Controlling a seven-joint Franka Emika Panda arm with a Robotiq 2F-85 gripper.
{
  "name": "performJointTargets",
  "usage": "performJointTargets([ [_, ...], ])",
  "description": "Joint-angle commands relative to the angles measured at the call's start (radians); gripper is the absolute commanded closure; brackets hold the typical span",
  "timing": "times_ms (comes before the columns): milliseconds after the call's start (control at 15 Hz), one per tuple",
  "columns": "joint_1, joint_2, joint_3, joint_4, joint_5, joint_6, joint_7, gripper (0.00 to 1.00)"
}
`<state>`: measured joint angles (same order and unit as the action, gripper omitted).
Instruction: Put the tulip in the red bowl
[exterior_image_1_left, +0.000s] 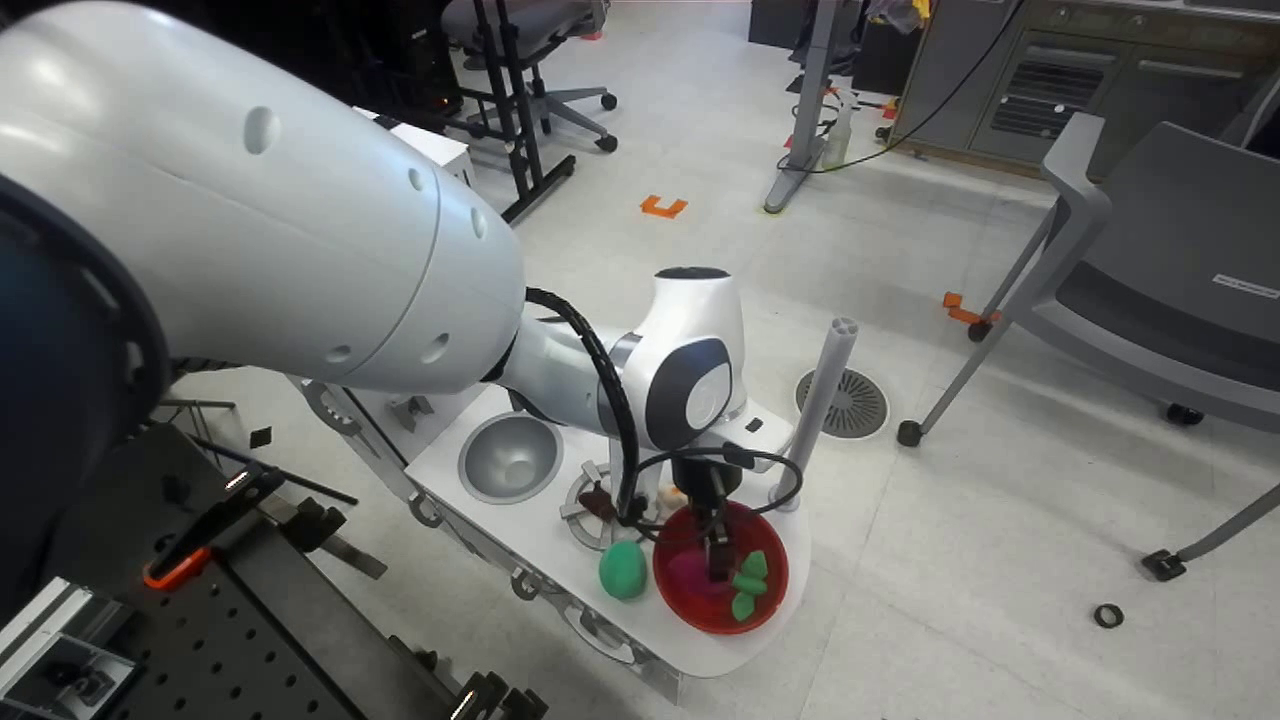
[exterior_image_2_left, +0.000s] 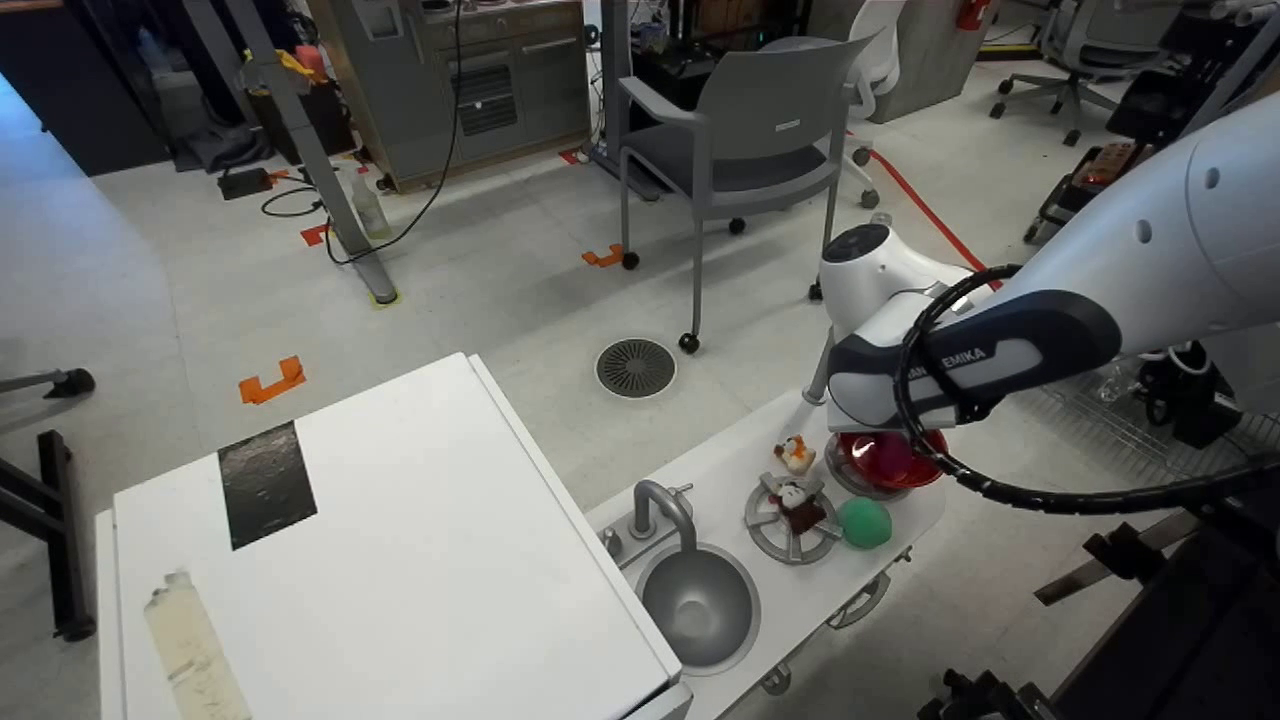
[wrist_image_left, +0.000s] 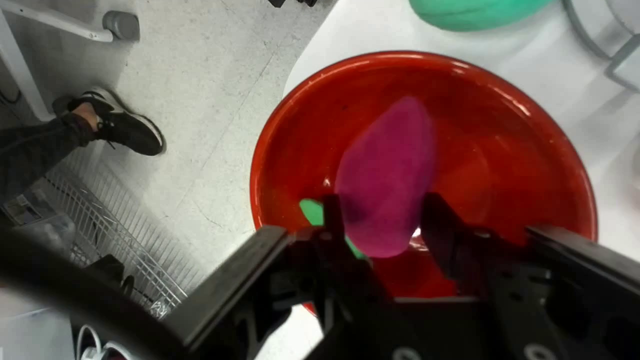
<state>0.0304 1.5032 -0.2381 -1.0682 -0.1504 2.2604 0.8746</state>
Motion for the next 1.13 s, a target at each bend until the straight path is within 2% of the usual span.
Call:
performJointTargets([
  [0,0.012,0.000,-0.009,-0.010,-0.003,0.025,0.015,0.23],
  [133,0.005,-0.001,0.009,0.005,0.009,0.020,-0.003,0.08],
  [267,-0.003,-0.005,0.040,0.027,0.025,0.015,-0.043,0.00],
  [467,0.027,-0.109,0.061,-0.110,-0.013,0.100,-0.074,0.00],
  [600,0.041,-0.171,0.080,-0.206,-0.021,0.153,-0.130,0.00],
  [667,0.032,-0.209,0.114,-0.266,-0.013,0.179,-0.190,0.00],
  [733,0.039,-0.110,0.071,-0.116,-0.003,0.121,-0.117,0.00],
  [1067,0.041,-0.117,0.073,-0.133,-0.003,0.125,-0.120,0.00],
])
